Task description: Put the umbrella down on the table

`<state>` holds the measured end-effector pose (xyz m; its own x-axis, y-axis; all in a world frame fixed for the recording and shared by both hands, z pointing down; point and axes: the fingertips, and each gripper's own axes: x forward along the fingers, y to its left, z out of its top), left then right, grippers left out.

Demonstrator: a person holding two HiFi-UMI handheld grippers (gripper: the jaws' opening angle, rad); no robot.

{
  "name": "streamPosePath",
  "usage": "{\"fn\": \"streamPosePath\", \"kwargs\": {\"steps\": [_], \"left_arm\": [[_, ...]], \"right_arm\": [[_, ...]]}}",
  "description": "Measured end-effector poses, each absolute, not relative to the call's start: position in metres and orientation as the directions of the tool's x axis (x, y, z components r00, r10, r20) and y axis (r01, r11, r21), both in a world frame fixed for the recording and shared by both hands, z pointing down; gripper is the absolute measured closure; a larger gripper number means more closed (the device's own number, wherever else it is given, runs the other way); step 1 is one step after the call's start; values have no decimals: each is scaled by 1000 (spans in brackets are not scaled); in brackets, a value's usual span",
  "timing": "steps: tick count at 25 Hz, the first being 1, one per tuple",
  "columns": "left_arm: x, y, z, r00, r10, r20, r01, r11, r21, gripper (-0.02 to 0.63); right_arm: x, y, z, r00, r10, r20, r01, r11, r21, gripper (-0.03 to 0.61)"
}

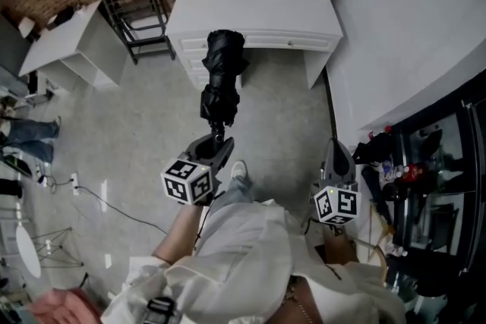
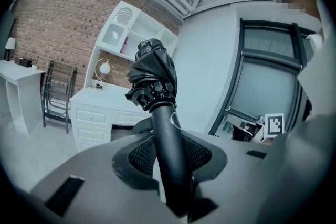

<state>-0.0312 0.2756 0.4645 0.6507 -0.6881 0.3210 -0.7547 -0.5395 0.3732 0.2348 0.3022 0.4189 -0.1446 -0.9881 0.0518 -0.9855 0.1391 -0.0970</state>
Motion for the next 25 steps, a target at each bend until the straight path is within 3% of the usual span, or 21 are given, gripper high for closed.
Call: {"fn": "streamPosePath", "kwargs": {"steps": [25], "left_arm": [[-91,20,457,710,-618,337,-701,-579,417,480]], "right_arm": [[156,60,390,-90,-990,108,-995,85,-46,560]]}}
